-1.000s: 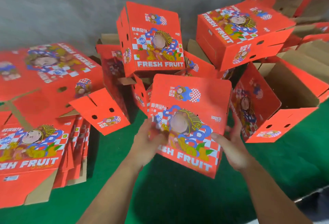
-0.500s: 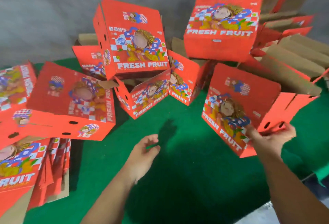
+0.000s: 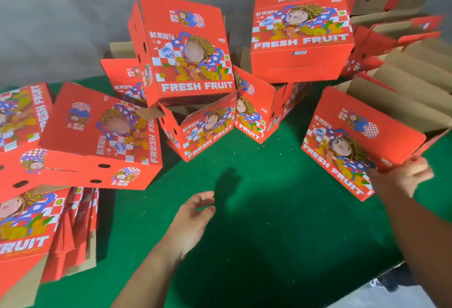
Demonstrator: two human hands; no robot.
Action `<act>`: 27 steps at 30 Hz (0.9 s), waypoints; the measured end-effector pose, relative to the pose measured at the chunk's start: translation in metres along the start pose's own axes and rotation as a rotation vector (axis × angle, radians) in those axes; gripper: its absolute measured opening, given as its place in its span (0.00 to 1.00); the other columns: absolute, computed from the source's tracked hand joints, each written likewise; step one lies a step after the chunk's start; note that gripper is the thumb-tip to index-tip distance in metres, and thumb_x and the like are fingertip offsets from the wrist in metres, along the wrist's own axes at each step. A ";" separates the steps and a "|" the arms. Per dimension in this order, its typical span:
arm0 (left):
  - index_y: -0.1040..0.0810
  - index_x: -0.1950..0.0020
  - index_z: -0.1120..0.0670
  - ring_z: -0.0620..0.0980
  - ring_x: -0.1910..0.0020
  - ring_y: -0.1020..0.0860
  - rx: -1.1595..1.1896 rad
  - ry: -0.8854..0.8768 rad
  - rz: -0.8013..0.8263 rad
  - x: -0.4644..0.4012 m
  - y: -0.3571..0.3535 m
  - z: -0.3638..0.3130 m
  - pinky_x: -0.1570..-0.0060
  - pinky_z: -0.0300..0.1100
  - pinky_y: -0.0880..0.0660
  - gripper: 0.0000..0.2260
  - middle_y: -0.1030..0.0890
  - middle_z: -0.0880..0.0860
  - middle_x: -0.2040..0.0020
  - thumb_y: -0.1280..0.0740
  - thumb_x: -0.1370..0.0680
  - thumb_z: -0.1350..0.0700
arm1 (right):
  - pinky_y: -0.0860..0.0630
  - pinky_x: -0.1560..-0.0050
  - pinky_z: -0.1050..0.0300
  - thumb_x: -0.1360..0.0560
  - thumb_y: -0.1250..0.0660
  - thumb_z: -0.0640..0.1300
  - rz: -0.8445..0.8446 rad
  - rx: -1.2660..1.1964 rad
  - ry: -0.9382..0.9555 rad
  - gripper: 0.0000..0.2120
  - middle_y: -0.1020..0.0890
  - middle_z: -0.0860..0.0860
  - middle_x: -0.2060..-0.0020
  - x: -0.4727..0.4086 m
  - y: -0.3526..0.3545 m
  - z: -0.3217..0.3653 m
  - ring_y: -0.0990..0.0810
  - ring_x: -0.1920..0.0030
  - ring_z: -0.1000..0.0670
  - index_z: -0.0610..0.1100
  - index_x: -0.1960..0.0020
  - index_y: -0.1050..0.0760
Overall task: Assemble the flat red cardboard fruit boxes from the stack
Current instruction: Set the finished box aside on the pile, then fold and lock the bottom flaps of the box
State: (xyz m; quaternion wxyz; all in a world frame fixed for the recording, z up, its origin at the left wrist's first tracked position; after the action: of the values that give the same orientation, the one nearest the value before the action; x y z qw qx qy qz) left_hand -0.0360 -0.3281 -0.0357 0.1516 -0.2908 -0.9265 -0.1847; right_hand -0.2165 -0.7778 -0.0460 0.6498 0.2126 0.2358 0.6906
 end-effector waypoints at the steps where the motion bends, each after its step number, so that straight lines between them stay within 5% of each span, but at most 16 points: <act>1: 0.23 0.33 0.48 0.37 0.46 0.21 -0.003 0.005 0.008 0.000 -0.001 0.001 0.49 0.30 0.29 0.13 0.19 0.46 0.36 0.34 0.16 0.61 | 0.28 0.31 0.37 0.43 0.21 0.61 0.013 -0.027 -0.173 0.58 0.39 0.37 0.27 -0.003 -0.005 0.001 0.30 0.32 0.33 0.44 0.24 0.48; 3: 0.23 0.35 0.46 0.37 0.48 0.21 -0.006 0.019 0.024 -0.002 -0.006 0.002 0.52 0.28 0.29 0.13 0.19 0.44 0.37 0.34 0.16 0.60 | 0.30 0.29 0.35 0.34 0.19 0.61 0.112 -0.165 -0.521 0.61 0.40 0.39 0.22 0.007 -0.022 0.009 0.33 0.27 0.35 0.46 0.18 0.56; 6: 0.23 0.35 0.46 0.34 0.47 0.22 0.004 0.022 0.033 -0.005 -0.013 0.002 0.55 0.23 0.30 0.13 0.18 0.44 0.38 0.34 0.16 0.60 | 0.37 0.24 0.34 0.24 0.30 0.67 0.336 -0.234 -0.610 0.49 0.39 0.45 0.20 0.053 -0.058 0.029 0.36 0.23 0.37 0.45 0.16 0.50; 8: 0.22 0.35 0.46 0.36 0.46 0.22 0.020 0.022 0.036 -0.006 -0.015 0.000 0.50 0.27 0.29 0.12 0.18 0.44 0.37 0.34 0.16 0.59 | 0.31 0.28 0.35 0.22 0.32 0.65 0.402 -0.247 -0.636 0.45 0.39 0.46 0.21 0.103 -0.082 0.044 0.34 0.27 0.37 0.50 0.17 0.52; 11: 0.22 0.36 0.47 0.46 0.39 0.20 0.107 0.034 -0.005 -0.007 -0.016 -0.003 0.34 0.43 0.27 0.12 0.18 0.46 0.36 0.35 0.16 0.60 | 0.23 0.37 0.38 0.24 0.28 0.56 0.468 -0.251 -0.410 0.41 0.36 0.42 0.26 0.190 -0.119 0.072 0.28 0.39 0.41 0.52 0.23 0.51; 14: 0.20 0.38 0.49 0.50 0.39 0.21 0.228 0.015 -0.145 -0.008 -0.008 -0.006 0.28 0.50 0.29 0.08 0.17 0.48 0.40 0.35 0.16 0.58 | 0.30 0.30 0.45 0.23 0.28 0.51 0.765 -0.310 -0.049 0.38 0.36 0.44 0.26 0.267 -0.150 0.102 0.28 0.32 0.44 0.54 0.23 0.48; 19: 0.19 0.41 0.52 0.44 0.48 0.18 0.382 -0.016 -0.313 -0.006 0.032 -0.001 0.47 0.38 0.23 0.08 0.13 0.50 0.46 0.37 0.15 0.56 | 0.33 0.25 0.42 0.23 0.28 0.49 1.006 -0.295 0.211 0.38 0.39 0.45 0.25 0.345 -0.176 0.150 0.30 0.27 0.44 0.53 0.21 0.47; 23: 0.20 0.41 0.52 0.42 0.51 0.19 0.412 -0.047 -0.414 -0.005 0.066 0.011 0.46 0.38 0.24 0.09 0.15 0.48 0.48 0.36 0.18 0.61 | 0.33 0.26 0.46 0.26 0.26 0.53 1.066 -0.246 0.261 0.39 0.38 0.48 0.26 0.384 -0.186 0.161 0.30 0.29 0.47 0.54 0.22 0.45; 27: 0.21 0.44 0.48 0.36 0.50 0.20 0.386 -0.114 -0.566 0.004 0.108 0.029 0.52 0.25 0.28 0.14 0.17 0.47 0.45 0.35 0.20 0.66 | 0.31 0.34 0.54 0.22 0.29 0.49 1.141 -0.212 0.314 0.29 0.35 0.49 0.31 0.422 -0.201 0.168 0.30 0.36 0.54 0.55 0.28 0.41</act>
State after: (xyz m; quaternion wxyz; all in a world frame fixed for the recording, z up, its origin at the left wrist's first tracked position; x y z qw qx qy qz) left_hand 0.0201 -0.2312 -0.0321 0.0949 0.0019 -0.9952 -0.0242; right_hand 0.0169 -0.3395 -0.0385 0.1518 0.1350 0.1074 0.9732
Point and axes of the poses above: each hand's wrist, its own x-axis away from the middle knuckle, its own y-axis out of the back of the hand, z = x × y, the point moved 1 cm from there along -x, towards the middle knuckle
